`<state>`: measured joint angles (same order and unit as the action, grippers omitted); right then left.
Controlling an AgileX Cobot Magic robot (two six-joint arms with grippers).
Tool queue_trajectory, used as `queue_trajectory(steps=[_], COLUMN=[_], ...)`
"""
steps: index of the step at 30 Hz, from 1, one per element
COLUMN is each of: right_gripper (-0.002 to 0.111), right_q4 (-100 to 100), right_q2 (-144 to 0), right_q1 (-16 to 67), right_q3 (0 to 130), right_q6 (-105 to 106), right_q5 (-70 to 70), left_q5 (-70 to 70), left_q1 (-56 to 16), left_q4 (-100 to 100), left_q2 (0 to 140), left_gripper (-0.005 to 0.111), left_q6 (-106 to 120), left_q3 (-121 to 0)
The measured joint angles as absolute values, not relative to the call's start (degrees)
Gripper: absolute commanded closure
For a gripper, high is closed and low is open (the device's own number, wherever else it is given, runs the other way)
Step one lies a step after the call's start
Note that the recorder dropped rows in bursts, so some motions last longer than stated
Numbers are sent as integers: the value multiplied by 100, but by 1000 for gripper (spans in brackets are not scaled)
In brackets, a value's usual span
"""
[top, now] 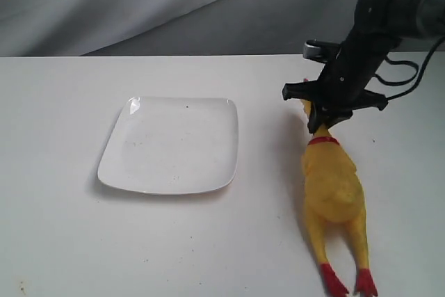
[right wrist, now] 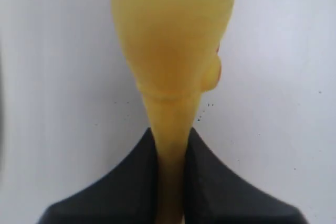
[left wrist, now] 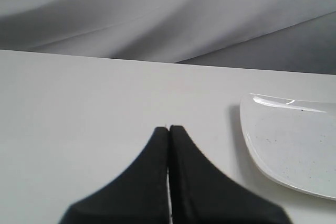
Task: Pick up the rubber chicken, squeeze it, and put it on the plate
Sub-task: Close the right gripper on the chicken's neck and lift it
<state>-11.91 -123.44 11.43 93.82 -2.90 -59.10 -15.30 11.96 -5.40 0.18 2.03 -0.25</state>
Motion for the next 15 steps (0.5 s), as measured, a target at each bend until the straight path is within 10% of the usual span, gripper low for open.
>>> queue_trajectory(steps=[15], right_gripper=[108], right_q4=[-2536], right_q2=[-9769], right_q1=[2619], right_q3=[9382], right_q6=[2094], right_q5=[-5861], left_q5=[-1530], left_q1=[1196], left_q4=[-540], left_q2=[18], left_gripper=[107], left_q6=[203], left_q3=[-25])
